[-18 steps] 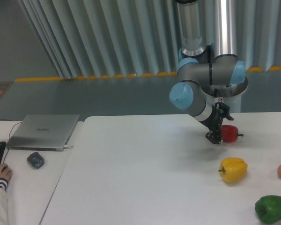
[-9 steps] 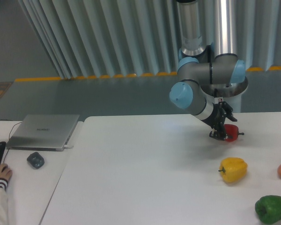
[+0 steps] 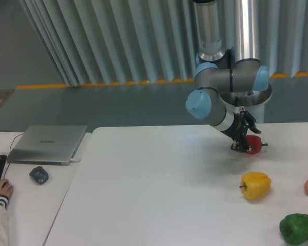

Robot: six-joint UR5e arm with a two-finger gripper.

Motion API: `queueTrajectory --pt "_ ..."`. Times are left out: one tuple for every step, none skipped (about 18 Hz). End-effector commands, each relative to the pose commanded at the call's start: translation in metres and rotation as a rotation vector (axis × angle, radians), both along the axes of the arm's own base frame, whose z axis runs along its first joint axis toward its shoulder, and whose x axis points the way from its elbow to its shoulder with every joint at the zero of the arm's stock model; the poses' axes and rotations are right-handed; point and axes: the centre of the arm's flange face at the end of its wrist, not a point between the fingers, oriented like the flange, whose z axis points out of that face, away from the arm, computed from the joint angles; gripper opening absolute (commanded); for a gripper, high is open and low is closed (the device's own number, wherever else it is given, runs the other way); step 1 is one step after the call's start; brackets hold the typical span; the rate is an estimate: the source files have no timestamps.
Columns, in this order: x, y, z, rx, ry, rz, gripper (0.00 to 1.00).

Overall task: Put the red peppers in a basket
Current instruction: 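Close the gripper around the red pepper's body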

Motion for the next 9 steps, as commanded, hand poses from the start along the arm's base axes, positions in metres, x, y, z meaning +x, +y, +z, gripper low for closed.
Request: queueTrajectory --pt "-0.0003 0.0004 0.0006 0.002 0.002 0.001 0.58" --pt "-0.0004 0.0004 0.0007 0.001 0.003 0.001 0.57" --pt "-0.0003 0.0004 0.0006 0.002 0.002 0.002 0.57" --pt "-0.0005 0.0005 0.0000 0.003 0.006 0.008 0.53" --pt "-0.0007 0.0009 0.0006 0.005 0.008 0.009 0.48" --pt "-0.0008 0.0011 -0.0001 0.005 0.009 0.012 0.47" --pt "-0.0009 0.0012 0.0000 0.007 0.010 0.013 0.44" --pt "-0.0008 0.0011 -0.0002 0.007 0.011 0.017 0.42" --pt "-0.0011 0.0016 0.0006 0.013 0.017 0.023 0.38"
